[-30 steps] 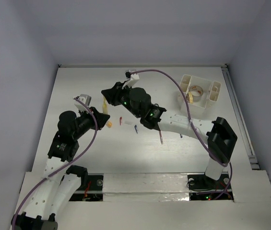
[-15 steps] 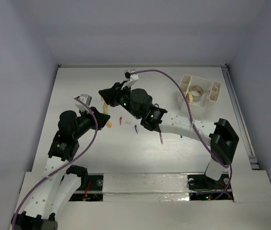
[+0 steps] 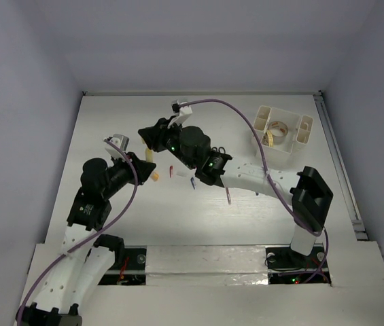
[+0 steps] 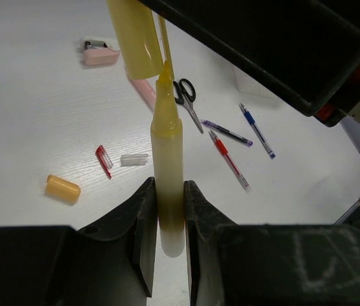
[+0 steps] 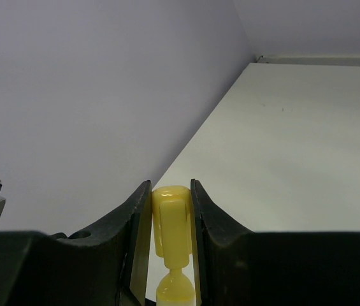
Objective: Sort the stationery into containers
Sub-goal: Close the pen cap on the pen.
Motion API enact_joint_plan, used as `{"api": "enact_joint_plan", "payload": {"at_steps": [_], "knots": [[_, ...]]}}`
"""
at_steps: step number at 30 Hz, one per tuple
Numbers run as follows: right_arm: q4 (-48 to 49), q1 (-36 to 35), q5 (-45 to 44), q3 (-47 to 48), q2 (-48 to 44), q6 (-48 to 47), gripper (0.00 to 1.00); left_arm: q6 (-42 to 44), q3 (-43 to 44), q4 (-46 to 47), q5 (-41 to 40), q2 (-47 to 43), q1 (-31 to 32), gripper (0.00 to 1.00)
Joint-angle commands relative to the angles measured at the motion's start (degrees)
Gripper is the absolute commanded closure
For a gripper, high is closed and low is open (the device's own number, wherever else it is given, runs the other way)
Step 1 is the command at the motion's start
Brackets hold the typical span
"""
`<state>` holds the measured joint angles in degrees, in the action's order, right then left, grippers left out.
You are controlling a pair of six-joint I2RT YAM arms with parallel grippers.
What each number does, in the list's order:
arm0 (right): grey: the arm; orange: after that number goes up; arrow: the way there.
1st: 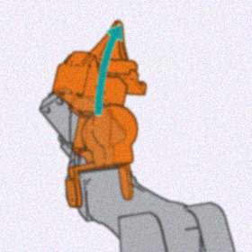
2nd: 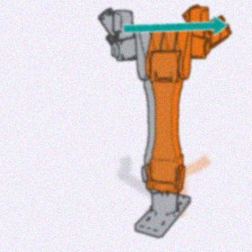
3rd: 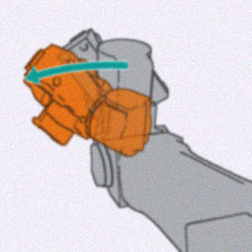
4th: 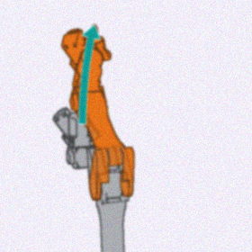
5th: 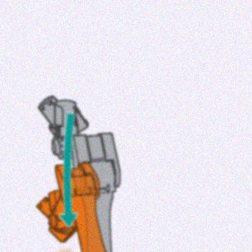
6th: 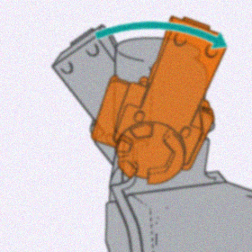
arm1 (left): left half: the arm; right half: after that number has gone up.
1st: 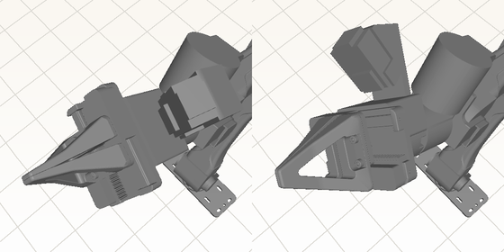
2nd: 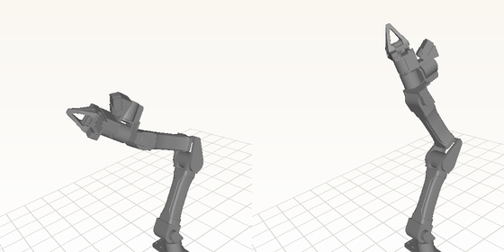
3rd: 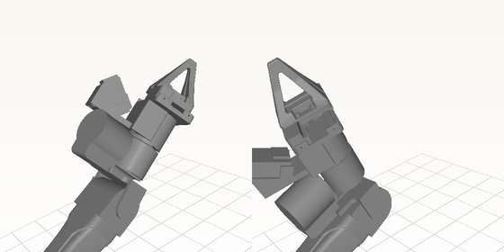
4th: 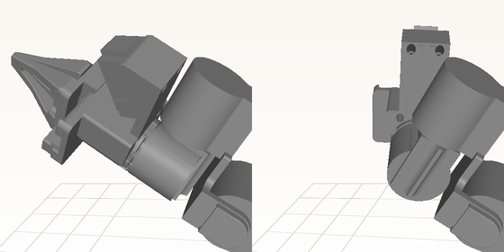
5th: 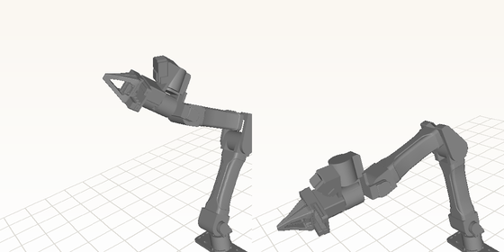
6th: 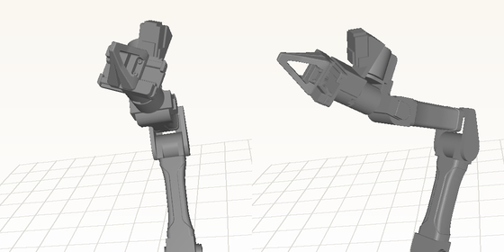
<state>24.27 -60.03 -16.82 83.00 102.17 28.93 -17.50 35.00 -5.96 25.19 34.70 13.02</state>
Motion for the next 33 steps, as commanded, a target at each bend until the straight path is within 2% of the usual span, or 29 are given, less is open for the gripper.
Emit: {"api": "enact_joint_plan", "payload": {"at_steps": [1, 18, 27, 33], "knots": [[1.5, -0.4, -1.3, 3.0, 0.2, -1.2, 0.99, -0.1, 0.6, 2.4, 1.1, -0.6, -0.3, 1.0], [3.5, -2.2, -1.4, -0.7, -1.2, 0.7, 0.99, -0.2, 1.7, -0.1, -7.9, -3.2, -0.3, 1.0], [5.4, -2.8, -0.4, -2.2, -0.9, 2.7, 0.99, -0.1, 1.6, 1.6, -5.1, -3.9, -0.3, 1.0], [5.3, -3.3, 0.9, -5.7, -2.7, 6.6, 0.99, -0.1, 1.7, 1.1, -8.5, -6.2, -0.8, 1.0]]}}
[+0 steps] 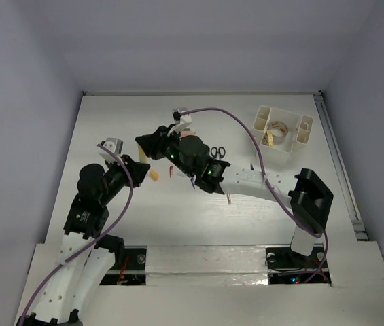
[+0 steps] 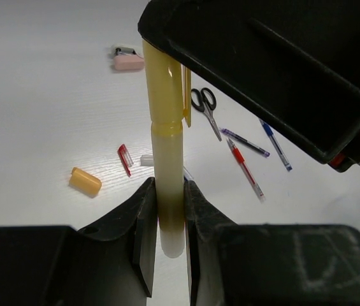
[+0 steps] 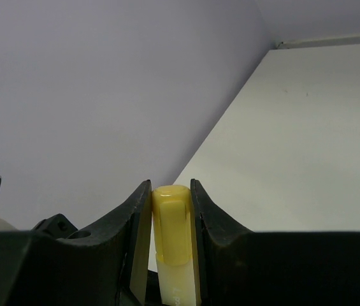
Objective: Sort the stationery into containers
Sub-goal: Close the pen cap on the pen.
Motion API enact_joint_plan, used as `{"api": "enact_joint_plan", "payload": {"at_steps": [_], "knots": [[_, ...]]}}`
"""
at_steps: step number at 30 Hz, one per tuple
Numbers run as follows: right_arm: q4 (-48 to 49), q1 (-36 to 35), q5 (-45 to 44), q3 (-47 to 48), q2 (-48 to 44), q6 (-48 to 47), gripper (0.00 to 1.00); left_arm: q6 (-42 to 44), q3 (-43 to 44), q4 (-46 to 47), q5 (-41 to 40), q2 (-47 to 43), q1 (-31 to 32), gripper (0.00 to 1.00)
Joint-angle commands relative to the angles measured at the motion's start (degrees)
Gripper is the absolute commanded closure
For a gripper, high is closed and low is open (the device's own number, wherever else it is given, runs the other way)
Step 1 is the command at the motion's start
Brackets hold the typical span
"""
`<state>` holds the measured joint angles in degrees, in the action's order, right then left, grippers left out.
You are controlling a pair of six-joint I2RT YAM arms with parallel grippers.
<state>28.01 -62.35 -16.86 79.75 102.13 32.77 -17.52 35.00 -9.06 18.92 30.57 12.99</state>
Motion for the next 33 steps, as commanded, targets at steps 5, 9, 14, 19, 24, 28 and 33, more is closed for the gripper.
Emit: {"api": "enact_joint_plan", "payload": {"at_steps": [5, 9, 14, 19, 24, 28, 33], "knots": [[0.8, -2.1, 1.9, -4.7, -3.7, 4.9, 0.99, -0.1, 1.7, 4.2, -3.3, -3.1, -1.3, 1.0], [-0.6, -2.6, 0.3, -4.9, -3.3, 4.2, 0.99, -0.1, 1.7, 4.8, -2.7, -3.0, -1.3, 1.0], [0.5, -2.6, 2.1, -4.9, -1.8, 3.4, 0.99, 0.0, 1.9, 6.0, 0.4, -2.2, -1.3, 1.0], [-2.1, -3.1, 4.2, -5.7, -2.9, 4.0, 0.99, 1.3, 3.2, 5.0, -3.8, -3.1, -1.3, 1.0], [-2.3, -3.1, 8.9, -10.0, -4.4, 6.5, 1.0, 0.7, 4.6, 6.9, -4.0, -1.7, -1.3, 1.0], [0.4, -3.1, 12.5, -15.7, -5.5, 8.7, 1.0, 0.8, 6.8, 8.7, -4.9, 0.2, -1.3, 1.0], [4.2, -3.8, 16.4, -22.3, -5.7, 10.9, 1.0, 0.4, 8.9, 11.9, -3.9, 3.0, -1.3, 1.0]]}}
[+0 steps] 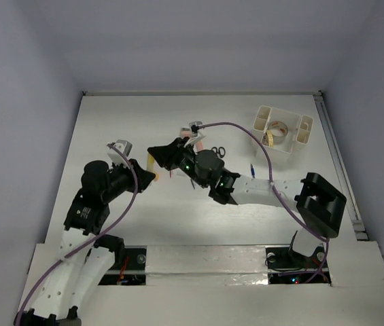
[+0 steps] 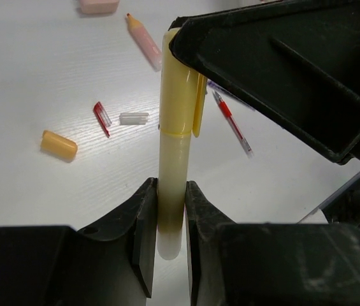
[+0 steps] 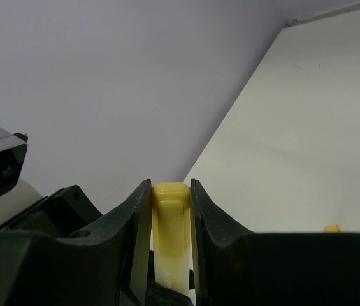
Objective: Sort the stationery into containers
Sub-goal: Close the pen cap on the pen.
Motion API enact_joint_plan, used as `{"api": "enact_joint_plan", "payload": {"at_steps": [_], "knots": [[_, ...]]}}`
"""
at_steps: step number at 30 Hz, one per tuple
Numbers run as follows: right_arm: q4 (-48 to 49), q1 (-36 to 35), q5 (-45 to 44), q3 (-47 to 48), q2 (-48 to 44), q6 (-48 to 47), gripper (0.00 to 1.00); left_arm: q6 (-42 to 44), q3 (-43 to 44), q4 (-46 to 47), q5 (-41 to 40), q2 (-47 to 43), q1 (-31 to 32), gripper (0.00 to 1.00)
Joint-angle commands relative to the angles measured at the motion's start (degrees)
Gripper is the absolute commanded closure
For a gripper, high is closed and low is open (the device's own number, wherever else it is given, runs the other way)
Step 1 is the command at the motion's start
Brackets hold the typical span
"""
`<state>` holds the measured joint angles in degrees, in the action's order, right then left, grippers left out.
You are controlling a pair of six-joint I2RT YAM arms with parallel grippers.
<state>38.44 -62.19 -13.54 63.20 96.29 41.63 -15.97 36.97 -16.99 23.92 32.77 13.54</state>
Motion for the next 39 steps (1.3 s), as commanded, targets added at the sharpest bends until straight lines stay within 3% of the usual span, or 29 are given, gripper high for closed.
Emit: {"api": "enact_joint_plan", "payload": {"at_steps": [1, 6, 12, 24, 32, 33, 34, 35, 39], "knots": [[-6.0, -4.0, 13.4, -6.2, 0.3, 2.6, 1.0, -1.3, 7.5, 20.7, -8.7, 1.0, -1.9, 1.0], [-4.7, -5.8, 17.5, -7.7, 2.9, 4.5, 1.0, -2.3, 8.3, 23.1, -6.7, 2.8, -1.9, 1.0], [-4.6, -10.4, 14.7, -8.8, 4.3, 5.5, 1.0, -1.8, 11.3, 23.1, -6.6, 4.6, -1.9, 1.0], [-4.5, -10.9, 14.9, -13.4, 4.8, 8.6, 1.0, -2.1, 19.8, 24.2, -6.9, 7.4, -1.3, 1.0], [-8.3, -10.9, 12.1, -12.4, -0.2, 6.0, 1.0, -3.4, 15.2, 25.5, -5.0, 7.9, 0.3, 1.0], [-8.9, -10.9, 11.4, -12.3, -1.5, 5.1, 0.98, -3.1, 14.7, 24.9, -5.2, 6.9, 0.3, 1.0], [-9.4, -8.8, 11.2, -12.2, -4.4, 4.7, 0.9, -2.9, 13.3, 24.4, -5.6, 6.3, 0.3, 1.0], [-10.6, -7.3, 12.5, -12.2, -6.4, 4.3, 0.76, -2.8, 12.6, 22.9, -5.8, 5.0, 0.3, 1.0], [-11.5, 2.1, 19.8, -14.5, -18.7, 2.2, 0.43, -3.9, 8.3, 20.1, -5.7, 1.6, 0.3, 1.0]]}}
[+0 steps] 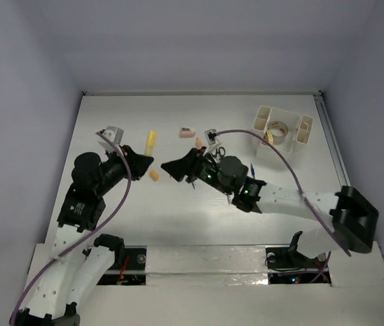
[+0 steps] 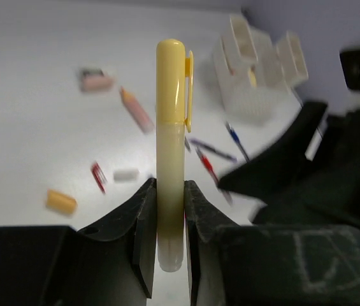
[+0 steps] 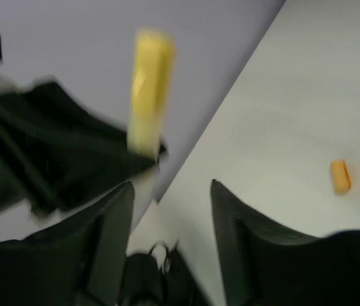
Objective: Sort the stationery into containers
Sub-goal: Close the pen cap on the pen, then place the pen in the storage box.
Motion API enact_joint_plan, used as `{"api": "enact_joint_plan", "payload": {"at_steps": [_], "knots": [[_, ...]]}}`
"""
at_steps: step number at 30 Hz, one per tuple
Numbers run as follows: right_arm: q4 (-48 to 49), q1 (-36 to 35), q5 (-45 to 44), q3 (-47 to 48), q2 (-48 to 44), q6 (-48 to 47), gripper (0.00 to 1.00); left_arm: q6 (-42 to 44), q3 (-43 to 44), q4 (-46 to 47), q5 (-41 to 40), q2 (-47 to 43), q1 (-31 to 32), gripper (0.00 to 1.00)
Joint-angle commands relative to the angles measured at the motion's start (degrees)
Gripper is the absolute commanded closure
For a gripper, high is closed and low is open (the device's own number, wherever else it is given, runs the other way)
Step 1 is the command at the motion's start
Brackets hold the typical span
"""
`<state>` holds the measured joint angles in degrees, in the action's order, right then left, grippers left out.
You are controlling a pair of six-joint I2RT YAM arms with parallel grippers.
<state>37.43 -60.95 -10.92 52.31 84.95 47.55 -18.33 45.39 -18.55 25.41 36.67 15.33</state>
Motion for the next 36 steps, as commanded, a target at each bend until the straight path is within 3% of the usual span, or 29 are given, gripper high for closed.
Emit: {"api": "enact_joint_plan", "payload": {"at_steps": [1, 5, 10, 16, 22, 36], "knots": [[-11.1, 2.2, 17.7, -4.1, -10.1, -5.1, 0.37, -2.1, -2.1, 21.6, -6.1, -3.1, -1.4, 1.0], [-19.0, 4.7, 22.3, -2.7, -20.0, -13.7, 0.15, -5.8, -5.9, 23.4, -2.2, -5.7, -1.4, 1.0], [-21.6, 6.3, 28.4, 0.1, -24.2, -22.4, 0.01, -16.4, -11.2, 34.9, 8.8, -7.0, -1.4, 1.0], [-20.9, 8.8, 38.7, 6.7, -18.7, -25.9, 0.0, -31.4, -17.0, 55.8, 21.0, -5.4, -1.4, 1.0], [-20.7, 9.4, 38.9, 11.2, -14.4, -24.7, 0.0, -37.9, -19.1, 62.8, 24.9, -4.9, -1.4, 1.0], [-20.1, 9.9, 43.0, 19.0, -8.0, -24.2, 0.07, -33.9, -18.5, 57.8, 28.1, -3.5, -0.4, 1.0]]}}
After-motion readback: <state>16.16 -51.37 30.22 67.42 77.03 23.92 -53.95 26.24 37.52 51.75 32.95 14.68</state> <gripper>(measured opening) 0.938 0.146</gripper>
